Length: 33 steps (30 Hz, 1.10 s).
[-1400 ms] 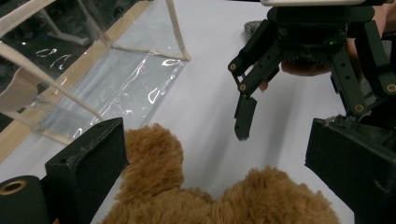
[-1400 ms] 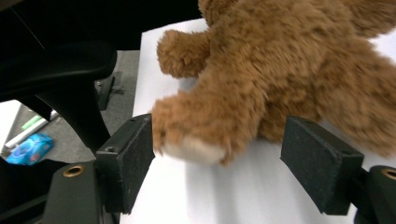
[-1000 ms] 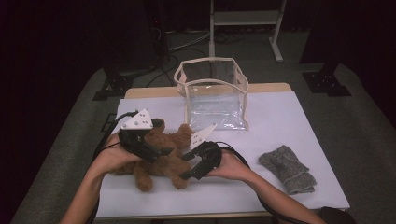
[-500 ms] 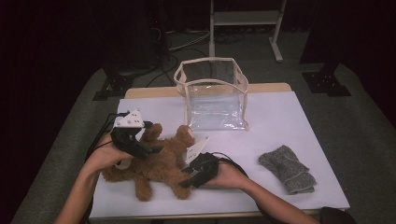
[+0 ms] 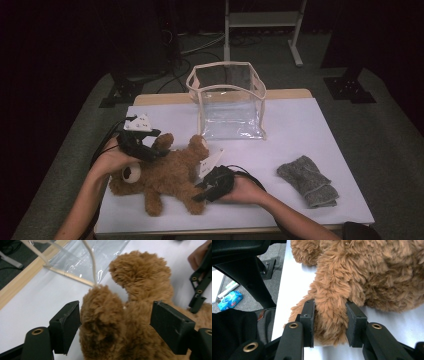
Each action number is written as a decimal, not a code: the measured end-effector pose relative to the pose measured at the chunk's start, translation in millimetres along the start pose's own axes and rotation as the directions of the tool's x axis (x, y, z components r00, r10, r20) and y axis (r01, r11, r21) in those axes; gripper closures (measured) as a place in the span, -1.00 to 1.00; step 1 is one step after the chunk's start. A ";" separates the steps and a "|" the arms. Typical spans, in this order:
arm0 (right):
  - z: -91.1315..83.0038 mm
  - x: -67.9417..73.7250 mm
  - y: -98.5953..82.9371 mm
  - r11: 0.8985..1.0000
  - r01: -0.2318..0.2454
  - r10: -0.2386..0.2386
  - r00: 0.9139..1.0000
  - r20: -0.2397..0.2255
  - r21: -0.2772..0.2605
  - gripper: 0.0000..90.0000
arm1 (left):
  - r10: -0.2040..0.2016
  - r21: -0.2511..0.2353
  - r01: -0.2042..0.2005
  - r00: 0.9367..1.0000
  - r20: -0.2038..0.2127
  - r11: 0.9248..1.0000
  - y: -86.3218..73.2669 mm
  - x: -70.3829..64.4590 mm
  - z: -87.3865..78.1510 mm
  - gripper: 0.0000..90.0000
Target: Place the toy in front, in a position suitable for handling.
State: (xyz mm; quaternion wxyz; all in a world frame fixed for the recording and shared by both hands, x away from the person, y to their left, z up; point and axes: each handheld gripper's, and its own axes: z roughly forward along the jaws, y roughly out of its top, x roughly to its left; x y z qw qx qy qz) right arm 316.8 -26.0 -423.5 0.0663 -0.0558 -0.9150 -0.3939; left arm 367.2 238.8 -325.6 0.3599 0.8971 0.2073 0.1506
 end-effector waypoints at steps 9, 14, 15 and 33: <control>-0.1 -0.1 -0.5 1.000 0.001 -0.001 1.000 0.001 -0.005 0.41 | 0.001 0.032 -0.001 1.000 -0.004 0.999 -3.8 5.0 8.8 0.41; -0.4 -0.5 -0.4 1.000 -0.001 0.001 1.000 0.005 -0.009 0.49 | 0.044 0.049 -0.043 0.999 -0.019 0.998 -1.1 2.6 9.1 0.62; -0.4 -1.0 -0.7 1.000 -0.009 0.009 1.000 0.003 -0.015 0.52 | 0.044 0.049 -0.043 0.999 -0.021 0.998 -0.6 2.4 8.5 0.63; -6.3 1.0 2.1 0.999 -0.015 0.014 0.999 -0.034 -0.034 0.71 | 0.037 0.001 -0.037 0.999 -0.030 0.999 3.9 3.2 -11.0 0.69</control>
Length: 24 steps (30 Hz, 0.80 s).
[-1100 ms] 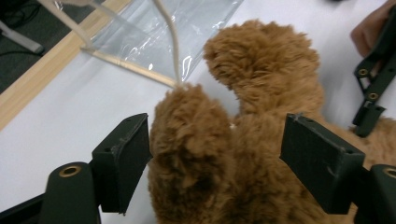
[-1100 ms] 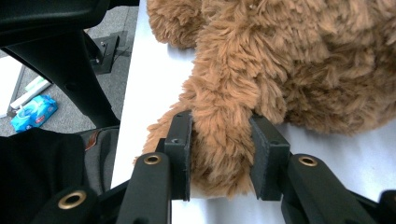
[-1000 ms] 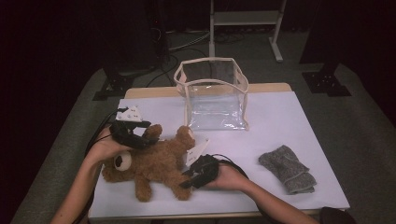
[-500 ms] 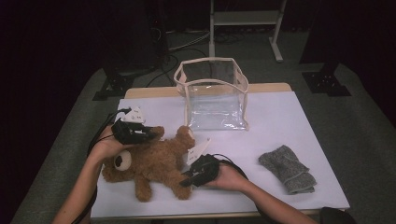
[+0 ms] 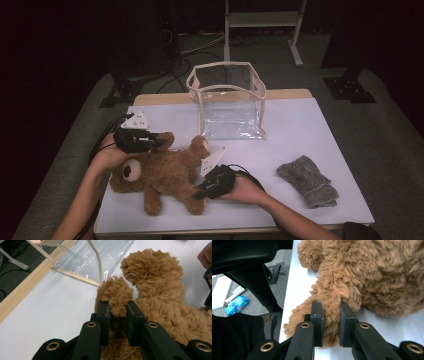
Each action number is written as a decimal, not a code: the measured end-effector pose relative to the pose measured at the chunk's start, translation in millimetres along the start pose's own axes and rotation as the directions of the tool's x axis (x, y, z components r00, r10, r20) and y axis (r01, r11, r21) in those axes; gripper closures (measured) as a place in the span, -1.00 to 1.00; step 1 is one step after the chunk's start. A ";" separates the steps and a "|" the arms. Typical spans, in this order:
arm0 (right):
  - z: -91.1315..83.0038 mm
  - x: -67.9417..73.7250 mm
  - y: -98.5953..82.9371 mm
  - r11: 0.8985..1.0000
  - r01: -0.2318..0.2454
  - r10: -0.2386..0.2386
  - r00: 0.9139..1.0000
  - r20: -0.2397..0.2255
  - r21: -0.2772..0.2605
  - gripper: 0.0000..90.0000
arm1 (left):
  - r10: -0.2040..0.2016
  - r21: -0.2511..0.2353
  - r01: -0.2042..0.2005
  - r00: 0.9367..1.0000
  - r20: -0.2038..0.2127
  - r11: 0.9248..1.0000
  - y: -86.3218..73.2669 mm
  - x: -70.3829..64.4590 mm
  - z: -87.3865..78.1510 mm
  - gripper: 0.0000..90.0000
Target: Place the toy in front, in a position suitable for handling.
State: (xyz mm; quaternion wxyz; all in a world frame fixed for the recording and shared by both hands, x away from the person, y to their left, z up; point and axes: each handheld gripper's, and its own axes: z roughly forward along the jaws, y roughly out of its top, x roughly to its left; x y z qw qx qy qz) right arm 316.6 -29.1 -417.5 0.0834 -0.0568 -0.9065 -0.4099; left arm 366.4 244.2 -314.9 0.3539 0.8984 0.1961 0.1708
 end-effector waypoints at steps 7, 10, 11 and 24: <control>-4.2 3.8 2.3 1.000 0.011 -0.011 1.000 0.000 0.004 0.74 | 0.002 -0.025 -0.002 1.000 -0.005 1.000 7.3 -3.1 -9.2 0.71; -8.0 4.6 1.7 1.000 0.009 -0.009 1.000 -0.003 -0.003 0.76 | 0.002 -0.032 -0.002 1.000 -0.006 0.999 8.5 -4.6 -12.2 0.71; -10.7 5.4 1.4 1.000 0.012 -0.012 1.000 0.000 -0.003 0.76 | 0.003 -0.031 -0.004 1.000 -0.008 0.999 9.1 -4.9 -13.4 0.72; -72.8 23.9 -4.2 0.998 0.023 -0.022 1.000 0.008 -0.062 0.77 | 0.053 -0.084 -0.054 0.999 -0.006 0.995 46.0 -23.3 -24.8 0.73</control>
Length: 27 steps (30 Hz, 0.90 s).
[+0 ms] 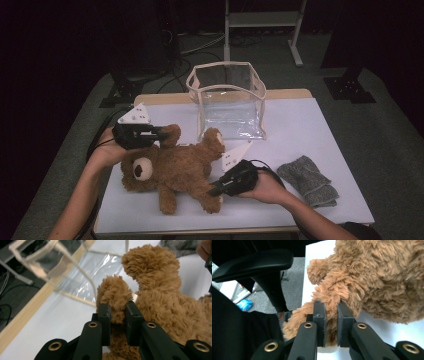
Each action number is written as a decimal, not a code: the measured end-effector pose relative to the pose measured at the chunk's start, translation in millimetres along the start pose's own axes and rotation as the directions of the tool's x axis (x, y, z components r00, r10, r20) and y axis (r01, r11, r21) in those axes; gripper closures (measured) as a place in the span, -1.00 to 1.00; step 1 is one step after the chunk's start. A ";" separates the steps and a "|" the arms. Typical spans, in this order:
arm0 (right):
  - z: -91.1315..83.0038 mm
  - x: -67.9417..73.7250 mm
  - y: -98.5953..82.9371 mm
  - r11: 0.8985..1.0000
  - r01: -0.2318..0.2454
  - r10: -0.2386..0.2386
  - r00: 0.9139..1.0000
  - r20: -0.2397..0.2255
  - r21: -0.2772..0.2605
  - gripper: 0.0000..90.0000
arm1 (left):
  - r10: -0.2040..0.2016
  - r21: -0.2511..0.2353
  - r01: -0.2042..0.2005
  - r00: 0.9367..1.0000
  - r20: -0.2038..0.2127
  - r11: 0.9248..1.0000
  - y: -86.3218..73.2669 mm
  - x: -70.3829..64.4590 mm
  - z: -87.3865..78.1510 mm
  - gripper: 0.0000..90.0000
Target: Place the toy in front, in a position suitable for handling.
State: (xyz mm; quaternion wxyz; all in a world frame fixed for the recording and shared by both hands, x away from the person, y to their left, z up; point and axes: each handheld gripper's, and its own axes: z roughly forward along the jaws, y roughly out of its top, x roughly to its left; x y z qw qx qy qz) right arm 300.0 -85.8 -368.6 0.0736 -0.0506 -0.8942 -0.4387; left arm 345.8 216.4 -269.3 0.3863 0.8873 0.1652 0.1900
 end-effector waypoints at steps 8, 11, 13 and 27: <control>-55.5 11.7 -8.4 1.000 -0.004 0.005 0.999 0.047 -0.018 0.78 | 0.076 -0.037 -0.075 0.997 0.025 0.997 39.2 -16.3 8.4 0.73; -83.6 18.8 -19.5 1.000 -0.015 0.016 0.997 0.074 -0.014 0.77 | 0.106 -0.053 -0.103 0.993 0.053 0.993 59.1 -26.7 21.9 0.73; -96.7 21.5 -28.5 1.000 -0.027 0.028 0.996 0.090 -0.013 0.77 | 0.121 -0.056 -0.117 0.990 0.071 0.991 66.6 -31.3 30.2 0.73; -116.9 10.6 -130.6 0.974 -0.225 0.220 0.966 0.133 0.020 0.77 | 0.168 0.018 -0.177 0.958 0.234 0.984 78.8 -65.1 139.7 0.72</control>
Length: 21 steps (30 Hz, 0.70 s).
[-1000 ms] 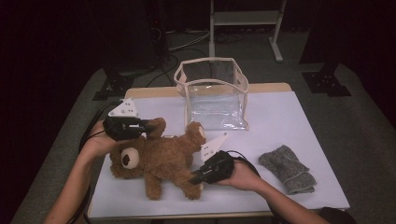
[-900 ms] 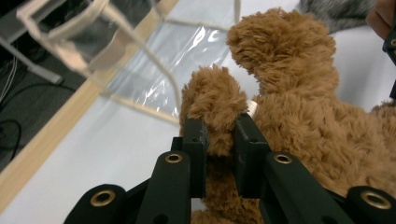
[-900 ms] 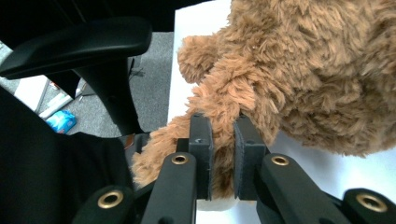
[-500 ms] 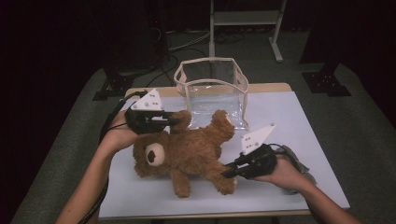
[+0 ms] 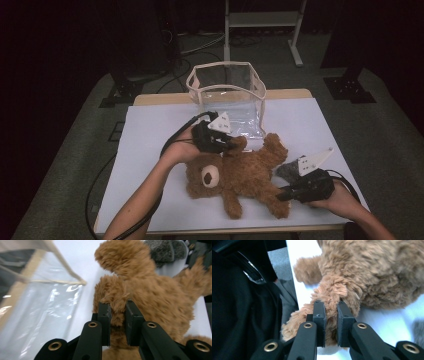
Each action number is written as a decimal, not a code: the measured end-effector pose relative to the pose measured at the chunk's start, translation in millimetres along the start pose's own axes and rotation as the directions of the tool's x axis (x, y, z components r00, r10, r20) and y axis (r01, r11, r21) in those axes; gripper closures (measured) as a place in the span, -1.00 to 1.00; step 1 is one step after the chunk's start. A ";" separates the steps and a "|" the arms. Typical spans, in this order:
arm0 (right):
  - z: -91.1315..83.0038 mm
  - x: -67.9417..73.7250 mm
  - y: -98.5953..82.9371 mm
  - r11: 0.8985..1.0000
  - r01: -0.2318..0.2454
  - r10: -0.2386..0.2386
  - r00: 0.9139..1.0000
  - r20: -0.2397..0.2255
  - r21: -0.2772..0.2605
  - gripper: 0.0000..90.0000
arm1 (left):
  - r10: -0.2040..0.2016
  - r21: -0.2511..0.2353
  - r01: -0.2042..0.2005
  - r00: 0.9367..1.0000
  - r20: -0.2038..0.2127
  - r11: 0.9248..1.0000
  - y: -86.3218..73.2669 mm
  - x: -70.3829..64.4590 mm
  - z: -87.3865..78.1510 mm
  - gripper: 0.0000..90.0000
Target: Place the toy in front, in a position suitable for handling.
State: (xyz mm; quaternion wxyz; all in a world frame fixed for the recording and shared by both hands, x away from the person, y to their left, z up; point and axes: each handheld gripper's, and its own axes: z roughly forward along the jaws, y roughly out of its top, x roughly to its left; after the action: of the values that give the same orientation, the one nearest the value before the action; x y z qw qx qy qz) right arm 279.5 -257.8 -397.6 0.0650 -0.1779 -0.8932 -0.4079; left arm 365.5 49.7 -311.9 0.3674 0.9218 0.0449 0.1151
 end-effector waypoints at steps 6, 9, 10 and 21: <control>1.8 -5.3 -11.0 0.999 -0.030 0.030 0.999 -0.010 -0.027 0.74 | -0.009 -0.024 0.009 1.000 0.028 1.000 0.1 4.4 7.4 0.66; 1.7 -3.4 -6.9 1.000 -0.013 0.013 1.000 0.010 -0.006 0.62 | -0.007 -0.021 0.007 1.000 0.021 1.000 -2.8 3.7 1.7 0.51; 0.7 -3.1 -6.0 1.000 -0.015 0.015 1.000 0.004 -0.005 0.55 | -0.011 -0.026 0.011 1.000 0.021 1.000 -4.7 3.2 -1.2 0.45; -3.8 13.8 20.7 0.993 0.101 -0.091 0.986 0.142 -0.065 -0.10 | -0.012 -0.086 0.012 1.000 0.001 0.996 -43.0 -9.2 -38.0 -0.08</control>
State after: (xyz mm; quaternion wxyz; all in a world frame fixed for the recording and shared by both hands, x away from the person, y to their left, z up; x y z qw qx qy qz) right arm 274.3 -244.4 -376.8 -0.0234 -0.1647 -0.8879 -0.4290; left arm 347.3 104.8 -316.3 0.4074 0.9049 0.0451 0.1146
